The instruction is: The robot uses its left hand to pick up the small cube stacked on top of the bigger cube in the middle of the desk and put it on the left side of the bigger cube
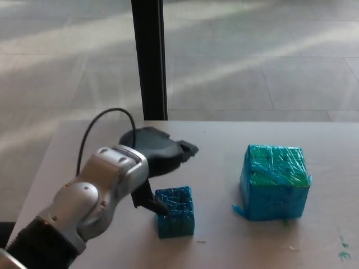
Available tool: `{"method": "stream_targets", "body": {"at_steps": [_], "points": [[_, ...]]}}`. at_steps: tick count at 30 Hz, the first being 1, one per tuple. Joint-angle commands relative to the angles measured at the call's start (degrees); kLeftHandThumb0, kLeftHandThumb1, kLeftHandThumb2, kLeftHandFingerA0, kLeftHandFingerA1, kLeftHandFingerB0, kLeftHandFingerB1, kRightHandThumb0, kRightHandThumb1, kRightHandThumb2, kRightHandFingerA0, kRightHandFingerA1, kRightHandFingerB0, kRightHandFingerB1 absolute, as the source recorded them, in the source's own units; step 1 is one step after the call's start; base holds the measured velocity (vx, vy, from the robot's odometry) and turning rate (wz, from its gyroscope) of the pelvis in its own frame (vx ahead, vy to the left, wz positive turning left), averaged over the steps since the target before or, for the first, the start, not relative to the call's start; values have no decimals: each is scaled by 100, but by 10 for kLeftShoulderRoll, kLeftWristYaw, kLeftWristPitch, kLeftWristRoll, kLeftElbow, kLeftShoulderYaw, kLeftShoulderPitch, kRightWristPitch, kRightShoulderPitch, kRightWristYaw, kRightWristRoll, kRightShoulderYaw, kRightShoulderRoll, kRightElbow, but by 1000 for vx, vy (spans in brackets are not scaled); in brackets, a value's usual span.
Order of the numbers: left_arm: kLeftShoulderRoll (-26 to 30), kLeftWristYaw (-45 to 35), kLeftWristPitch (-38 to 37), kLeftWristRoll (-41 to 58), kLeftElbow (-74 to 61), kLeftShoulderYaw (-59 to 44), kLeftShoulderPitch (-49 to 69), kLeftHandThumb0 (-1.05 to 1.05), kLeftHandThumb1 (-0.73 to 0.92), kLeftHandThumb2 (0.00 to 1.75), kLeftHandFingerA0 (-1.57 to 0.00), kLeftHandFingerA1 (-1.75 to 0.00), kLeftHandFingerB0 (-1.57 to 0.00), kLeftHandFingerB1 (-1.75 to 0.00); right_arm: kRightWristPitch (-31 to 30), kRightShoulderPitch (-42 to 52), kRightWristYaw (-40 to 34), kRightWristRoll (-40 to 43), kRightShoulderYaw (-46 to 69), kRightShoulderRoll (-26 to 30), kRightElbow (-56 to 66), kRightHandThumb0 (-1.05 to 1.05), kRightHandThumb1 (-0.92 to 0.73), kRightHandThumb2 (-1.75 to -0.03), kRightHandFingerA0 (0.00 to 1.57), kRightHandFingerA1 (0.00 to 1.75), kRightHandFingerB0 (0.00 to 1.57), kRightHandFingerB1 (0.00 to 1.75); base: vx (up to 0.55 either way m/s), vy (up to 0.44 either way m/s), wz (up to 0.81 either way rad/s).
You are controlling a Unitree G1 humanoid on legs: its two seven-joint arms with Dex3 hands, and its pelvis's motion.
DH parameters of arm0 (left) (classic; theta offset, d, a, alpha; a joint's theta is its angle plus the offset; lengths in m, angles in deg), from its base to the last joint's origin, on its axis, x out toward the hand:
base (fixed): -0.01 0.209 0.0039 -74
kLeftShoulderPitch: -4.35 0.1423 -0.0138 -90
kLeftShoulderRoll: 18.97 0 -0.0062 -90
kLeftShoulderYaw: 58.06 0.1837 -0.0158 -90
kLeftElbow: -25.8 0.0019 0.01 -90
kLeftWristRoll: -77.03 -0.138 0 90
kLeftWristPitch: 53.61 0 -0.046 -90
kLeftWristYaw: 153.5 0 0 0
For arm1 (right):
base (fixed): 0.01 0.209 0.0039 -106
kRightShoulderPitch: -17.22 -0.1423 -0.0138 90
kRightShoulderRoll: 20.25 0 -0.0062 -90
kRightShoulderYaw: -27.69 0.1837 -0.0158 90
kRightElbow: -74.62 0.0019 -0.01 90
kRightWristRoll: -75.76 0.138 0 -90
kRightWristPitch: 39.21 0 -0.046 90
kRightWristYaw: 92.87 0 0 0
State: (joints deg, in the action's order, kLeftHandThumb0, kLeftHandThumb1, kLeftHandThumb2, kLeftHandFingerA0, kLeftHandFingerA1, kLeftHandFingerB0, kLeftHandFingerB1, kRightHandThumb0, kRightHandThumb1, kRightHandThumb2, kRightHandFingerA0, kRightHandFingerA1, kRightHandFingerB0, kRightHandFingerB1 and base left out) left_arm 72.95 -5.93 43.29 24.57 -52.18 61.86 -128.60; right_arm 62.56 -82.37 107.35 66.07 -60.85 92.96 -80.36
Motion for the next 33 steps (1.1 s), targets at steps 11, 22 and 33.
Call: {"method": "stream_targets", "body": {"at_steps": [11, 22, 33], "points": [[95, -6, 65, 345, 26, -517, 180, -90, 56, 98, -48, -72, 0, -10, 9, 7, -8, 2, 1, 10, 7, -37, -20, -96, 92, 93, 77, 78, 0, 0, 0], [113, 128, 71, 344, 183, -690, 338, -92, 65, 106, -15, -57, -5, -27, 13, 10, -8, 5, 4, 7, 1, -39, -19, -96, 97, 97, 78, 78, 0, 0, 0], [20, 227, 74, 412, 280, -824, 417, -95, 79, 73, -63, -154, -26, -35, 12, 7, -9, 2, 1, 5, -2, -38, -20, -98, 96, 96, 80, 80, 0, 0, 0]]}}
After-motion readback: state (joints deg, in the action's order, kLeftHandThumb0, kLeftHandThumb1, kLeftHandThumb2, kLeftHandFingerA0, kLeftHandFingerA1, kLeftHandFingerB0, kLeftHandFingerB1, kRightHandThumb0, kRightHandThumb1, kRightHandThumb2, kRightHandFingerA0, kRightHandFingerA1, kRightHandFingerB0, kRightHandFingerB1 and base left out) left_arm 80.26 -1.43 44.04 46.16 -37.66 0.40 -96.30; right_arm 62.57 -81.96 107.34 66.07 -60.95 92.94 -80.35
